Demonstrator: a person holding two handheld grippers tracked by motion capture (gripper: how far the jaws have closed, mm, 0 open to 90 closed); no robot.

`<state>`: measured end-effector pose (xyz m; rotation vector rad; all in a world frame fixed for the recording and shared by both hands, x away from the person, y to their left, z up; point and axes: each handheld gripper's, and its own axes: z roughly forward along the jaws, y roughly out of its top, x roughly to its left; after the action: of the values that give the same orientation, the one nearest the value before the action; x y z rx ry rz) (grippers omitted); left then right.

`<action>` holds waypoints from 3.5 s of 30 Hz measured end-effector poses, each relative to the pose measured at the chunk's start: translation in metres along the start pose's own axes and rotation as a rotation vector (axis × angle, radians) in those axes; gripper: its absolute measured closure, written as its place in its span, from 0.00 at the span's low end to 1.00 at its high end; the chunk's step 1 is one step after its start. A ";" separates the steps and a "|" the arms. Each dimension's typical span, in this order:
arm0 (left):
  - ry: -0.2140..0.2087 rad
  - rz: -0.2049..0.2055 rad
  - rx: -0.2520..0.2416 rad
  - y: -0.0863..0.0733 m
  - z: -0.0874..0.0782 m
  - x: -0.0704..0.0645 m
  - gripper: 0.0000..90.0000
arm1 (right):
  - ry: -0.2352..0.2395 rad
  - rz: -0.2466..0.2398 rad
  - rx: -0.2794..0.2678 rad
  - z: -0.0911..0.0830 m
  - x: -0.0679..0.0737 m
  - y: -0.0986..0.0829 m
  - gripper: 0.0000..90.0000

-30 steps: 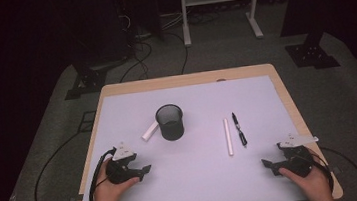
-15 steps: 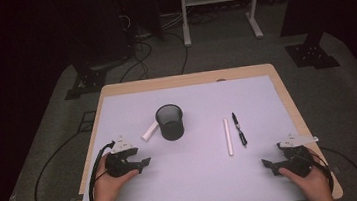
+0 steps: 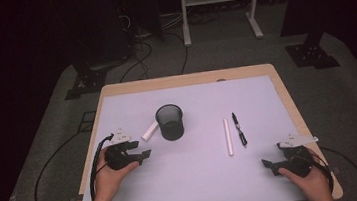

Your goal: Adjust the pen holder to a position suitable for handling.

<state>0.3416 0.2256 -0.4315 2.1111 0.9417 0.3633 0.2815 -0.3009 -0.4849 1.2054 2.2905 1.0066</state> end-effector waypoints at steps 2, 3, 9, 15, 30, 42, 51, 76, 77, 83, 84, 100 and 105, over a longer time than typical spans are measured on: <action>-0.002 -0.001 0.003 0.001 0.001 0.000 0.40 | 0.000 0.000 0.000 0.000 0.000 0.000 0.13; -0.009 -0.002 0.005 0.004 0.002 0.000 0.40 | 0.001 0.001 0.001 0.000 0.000 0.000 0.13; -0.005 -0.005 -0.002 0.015 0.004 0.000 0.42 | 0.000 0.000 0.001 0.000 0.000 0.000 0.13; -0.004 0.000 0.001 0.028 0.007 0.002 0.43 | 0.000 0.000 0.001 0.000 0.000 0.000 0.13; -0.033 0.000 -0.010 0.049 0.013 0.009 0.46 | 0.000 -0.001 0.001 0.000 0.000 0.000 0.13; -0.060 -0.004 -0.014 0.070 0.016 0.010 0.51 | 0.000 0.000 0.001 0.000 0.000 0.000 0.13; -0.067 -0.018 -0.023 0.081 0.017 0.014 0.51 | 0.000 -0.001 0.001 0.000 0.000 0.000 0.13; -0.018 0.005 -0.003 0.114 0.045 0.022 0.51 | 0.001 0.000 0.000 0.000 0.000 0.000 0.13; -0.018 0.002 0.004 0.115 0.046 0.023 0.51 | 0.000 -0.001 -0.001 0.000 0.000 0.000 0.13; -0.016 -0.004 0.015 0.116 0.057 0.027 0.51 | 0.001 0.000 0.000 0.000 0.000 0.000 0.13; -0.013 0.000 0.022 0.117 0.059 0.028 0.51 | 0.001 0.000 0.000 0.000 0.000 0.000 0.13; -0.014 -0.007 0.075 0.115 0.085 0.033 0.53 | 0.001 0.001 -0.001 0.000 0.000 0.000 0.13; -0.011 0.003 0.087 0.115 0.088 0.033 0.57 | 0.001 0.001 -0.001 0.000 0.000 0.000 0.13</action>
<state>0.4681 0.1534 -0.4044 2.1915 0.9637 0.3164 0.2817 -0.3013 -0.4850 1.2061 2.2905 1.0085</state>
